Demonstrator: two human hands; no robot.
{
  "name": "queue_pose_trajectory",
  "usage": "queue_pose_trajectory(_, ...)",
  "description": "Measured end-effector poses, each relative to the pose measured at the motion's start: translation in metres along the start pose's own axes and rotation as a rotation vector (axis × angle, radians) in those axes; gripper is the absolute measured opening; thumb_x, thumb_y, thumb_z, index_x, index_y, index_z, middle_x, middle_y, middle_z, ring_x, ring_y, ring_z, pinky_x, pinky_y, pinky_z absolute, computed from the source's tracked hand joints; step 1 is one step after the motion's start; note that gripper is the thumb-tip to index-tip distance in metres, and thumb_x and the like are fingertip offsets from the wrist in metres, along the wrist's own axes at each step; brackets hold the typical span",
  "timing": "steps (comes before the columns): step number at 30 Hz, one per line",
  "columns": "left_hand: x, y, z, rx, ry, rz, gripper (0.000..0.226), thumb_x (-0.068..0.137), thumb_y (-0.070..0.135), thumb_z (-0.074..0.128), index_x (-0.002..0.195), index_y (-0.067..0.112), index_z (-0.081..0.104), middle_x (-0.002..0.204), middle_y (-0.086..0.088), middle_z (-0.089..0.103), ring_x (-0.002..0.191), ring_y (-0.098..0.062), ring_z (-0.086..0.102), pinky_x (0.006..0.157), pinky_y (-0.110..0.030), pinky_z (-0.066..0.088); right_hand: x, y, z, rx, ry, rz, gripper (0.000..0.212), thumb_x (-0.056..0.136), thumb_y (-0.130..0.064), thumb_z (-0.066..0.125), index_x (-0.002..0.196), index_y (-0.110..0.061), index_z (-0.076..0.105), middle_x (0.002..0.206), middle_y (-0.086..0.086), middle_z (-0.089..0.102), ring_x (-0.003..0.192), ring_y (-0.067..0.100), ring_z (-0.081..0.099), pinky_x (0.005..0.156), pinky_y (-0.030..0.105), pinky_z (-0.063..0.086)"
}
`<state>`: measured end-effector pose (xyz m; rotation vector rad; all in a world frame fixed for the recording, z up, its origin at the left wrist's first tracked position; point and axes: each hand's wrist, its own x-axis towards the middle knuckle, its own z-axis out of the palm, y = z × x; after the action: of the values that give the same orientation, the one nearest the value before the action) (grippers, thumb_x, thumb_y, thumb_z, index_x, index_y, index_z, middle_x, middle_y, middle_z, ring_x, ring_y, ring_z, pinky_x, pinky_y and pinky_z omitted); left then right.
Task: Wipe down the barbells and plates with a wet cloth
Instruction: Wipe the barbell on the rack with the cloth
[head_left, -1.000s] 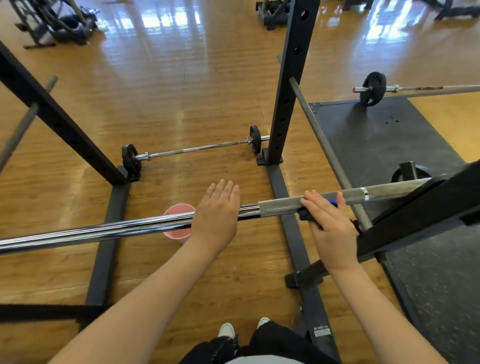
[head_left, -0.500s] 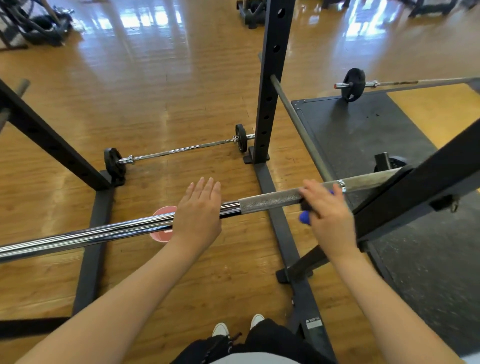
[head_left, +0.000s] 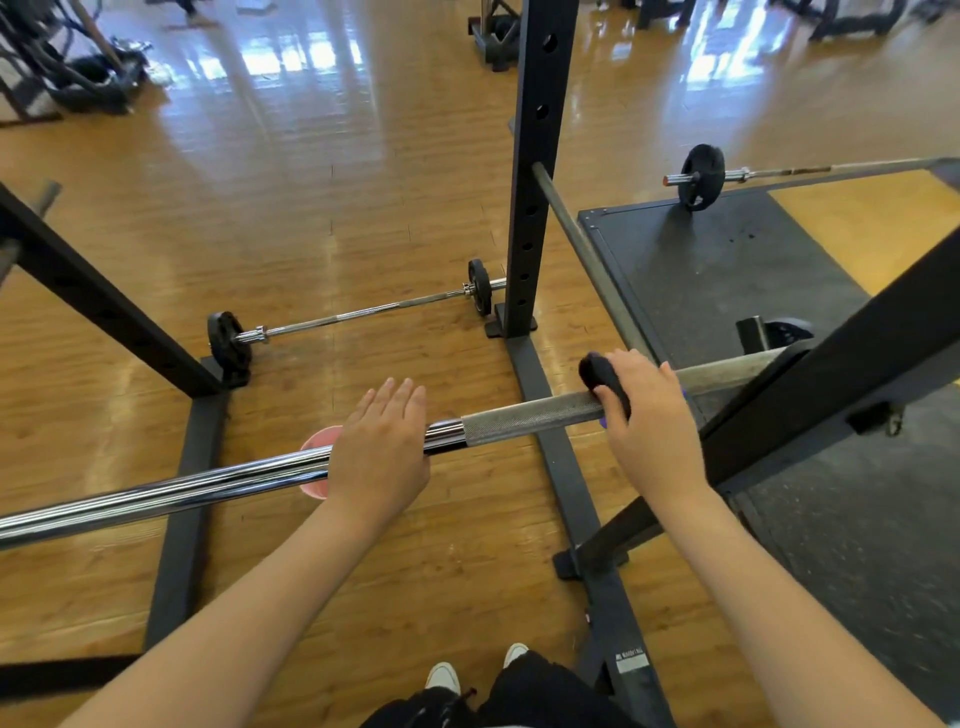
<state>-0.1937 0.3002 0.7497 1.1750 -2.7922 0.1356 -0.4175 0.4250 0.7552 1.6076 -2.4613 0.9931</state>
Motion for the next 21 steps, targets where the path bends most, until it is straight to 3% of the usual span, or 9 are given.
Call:
queue_pose_trajectory(3, 0.000, 0.001, -0.001, -0.007, -0.010, -0.012, 0.060, 0.051, 0.006, 0.085, 0.107, -0.004, 0.067, 0.109, -0.021, 0.068, 0.103, -0.035, 0.065, 0.089, -0.048, 0.049, -0.006, 0.025, -0.019, 0.029, 0.072, 0.120, 0.034, 0.088, 0.007, 0.055, 0.121, 0.001, 0.059, 0.122, 0.015, 0.061, 0.125, 0.031, 0.049, 0.108, 0.050, 0.035)
queue_pose_trajectory(6, 0.000, 0.001, -0.003, -0.007, -0.011, -0.014, 0.063, 0.047, 0.007, 0.086, 0.107, -0.003, 0.067, 0.109, -0.020, 0.068, 0.103, -0.035, 0.065, 0.090, -0.048, 0.048, -0.005, 0.024, -0.017, -0.004, 0.119, 0.213, 0.034, 0.089, 0.008, 0.053, 0.123, 0.004, 0.058, 0.127, 0.020, 0.058, 0.130, 0.033, 0.044, 0.112, 0.048, 0.027)
queue_pose_trajectory(9, 0.000, 0.003, -0.009, -0.033, -0.088, -0.038, 0.067, 0.056, 0.019, 0.083, 0.118, 0.003, 0.063, 0.123, -0.015, 0.063, 0.115, -0.031, 0.059, 0.100, -0.044, 0.042, -0.005, -0.001, 0.003, -0.019, 0.068, 0.124, 0.032, 0.089, 0.000, 0.055, 0.122, 0.004, 0.058, 0.126, 0.019, 0.058, 0.128, 0.034, 0.046, 0.111, 0.043, 0.019)
queue_pose_trajectory(12, 0.004, 0.007, -0.021, -0.038, -0.218, -0.082, 0.077, 0.082, 0.042, 0.060, 0.148, 0.016, 0.029, 0.153, -0.004, 0.030, 0.142, -0.021, 0.025, 0.116, -0.038, 0.015, -0.007, -0.007, 0.009, -0.026, -0.043, 0.051, 0.045, 0.093, -0.025, 0.043, 0.129, -0.001, 0.054, 0.134, 0.014, 0.054, 0.132, 0.029, 0.043, 0.111, 0.039, 0.015)
queue_pose_trajectory(14, 0.008, 0.017, -0.030, -0.095, -0.258, -0.099, 0.085, 0.086, 0.048, 0.052, 0.152, 0.018, 0.008, 0.159, -0.004, 0.007, 0.146, -0.021, 0.004, 0.118, -0.040, 0.003, -0.007, 0.001, 0.002, 0.001, -0.091, 0.043, 0.060, 0.093, -0.040, 0.028, 0.139, -0.006, 0.045, 0.144, 0.008, 0.044, 0.139, 0.019, 0.029, 0.114, 0.033, 0.005)
queue_pose_trajectory(16, 0.012, 0.048, -0.044, -0.200, -0.213, -0.024, 0.085, 0.088, 0.045, 0.050, 0.152, 0.017, 0.000, 0.159, -0.005, -0.006, 0.146, -0.021, -0.008, 0.118, -0.039, -0.005, -0.008, 0.010, -0.005, 0.050, -0.160, 0.025, 0.070, 0.090, -0.048, 0.015, 0.148, -0.012, 0.029, 0.154, -0.001, 0.026, 0.142, 0.006, 0.006, 0.112, 0.025, -0.010)
queue_pose_trajectory(18, 0.015, 0.091, -0.054, -0.239, -0.124, 0.158, 0.079, 0.092, 0.039, 0.046, 0.152, 0.014, 0.000, 0.159, -0.005, -0.008, 0.145, -0.020, -0.012, 0.118, -0.036, -0.008, -0.008, 0.017, -0.010, 0.050, -0.227, 0.020, 0.072, 0.088, -0.050, 0.007, 0.151, -0.016, 0.019, 0.157, -0.005, 0.015, 0.140, 0.001, -0.008, 0.110, 0.025, -0.017)
queue_pose_trajectory(21, 0.026, 0.144, -0.051, -0.233, -0.044, 0.342, 0.072, 0.093, 0.033, 0.044, 0.151, 0.008, 0.008, 0.159, -0.011, 0.002, 0.146, -0.024, -0.004, 0.115, -0.035, -0.008, -0.006, 0.026, -0.016, -0.062, -0.201, 0.068, 0.066, 0.092, -0.043, 0.009, 0.149, -0.013, 0.022, 0.156, 0.001, 0.020, 0.141, 0.011, -0.005, 0.113, 0.043, -0.005)
